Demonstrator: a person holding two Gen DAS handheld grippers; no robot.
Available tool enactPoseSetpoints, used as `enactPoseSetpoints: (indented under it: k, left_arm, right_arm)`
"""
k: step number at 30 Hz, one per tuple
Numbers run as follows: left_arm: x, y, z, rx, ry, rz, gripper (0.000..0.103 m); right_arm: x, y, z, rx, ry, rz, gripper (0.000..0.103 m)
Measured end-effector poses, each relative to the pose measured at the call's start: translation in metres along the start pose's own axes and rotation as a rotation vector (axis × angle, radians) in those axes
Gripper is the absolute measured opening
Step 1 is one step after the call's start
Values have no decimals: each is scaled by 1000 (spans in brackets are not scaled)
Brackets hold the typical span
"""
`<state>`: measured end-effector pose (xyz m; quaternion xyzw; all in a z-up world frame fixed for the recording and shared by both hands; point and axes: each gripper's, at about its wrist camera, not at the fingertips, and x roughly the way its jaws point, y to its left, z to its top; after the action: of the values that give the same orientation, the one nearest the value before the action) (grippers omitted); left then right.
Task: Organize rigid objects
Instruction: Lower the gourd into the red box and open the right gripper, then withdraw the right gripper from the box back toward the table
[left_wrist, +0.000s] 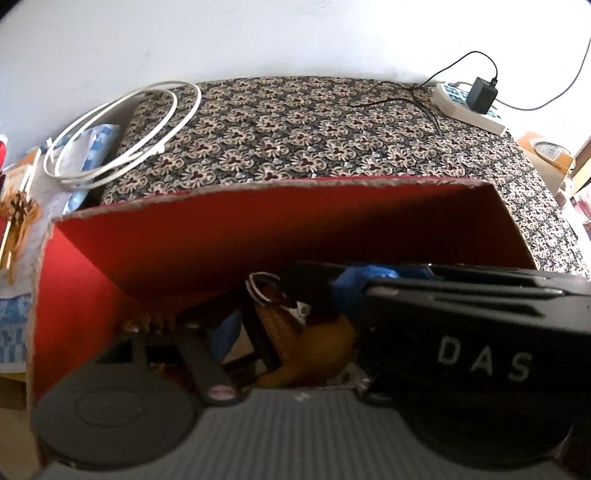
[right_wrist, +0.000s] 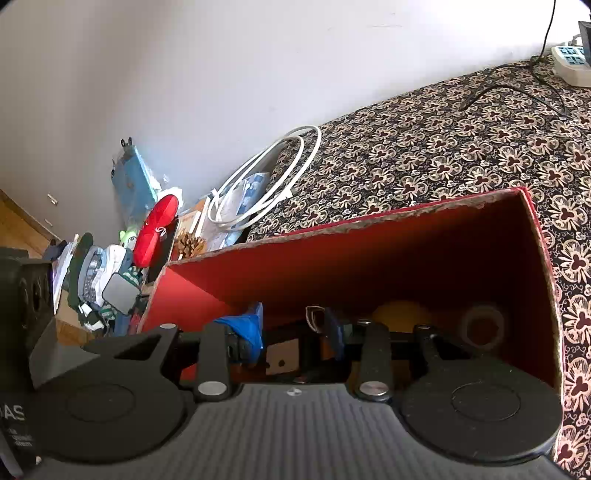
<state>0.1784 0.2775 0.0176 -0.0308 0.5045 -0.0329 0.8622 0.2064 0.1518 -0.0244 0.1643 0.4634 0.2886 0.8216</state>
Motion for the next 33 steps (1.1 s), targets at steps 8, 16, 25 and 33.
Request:
enactPoseSetpoints:
  k: [8, 16, 25, 33]
  left_arm:
    - [2, 0, 1, 4, 4, 21, 77]
    - [0, 0, 2, 5, -17, 64, 77]
    - [-1, -2, 1, 7, -35, 109, 77]
    - [0, -3, 2, 5, -38, 131, 77]
  right_arm:
    - [-3, 2, -1, -3, -19, -12, 22]
    - [-4, 1, -1, 2, -37, -27, 22]
    - [-5, 3, -2, -6, -62, -42, 22]
    - [-7, 3, -3, -10, -83, -61, 22]
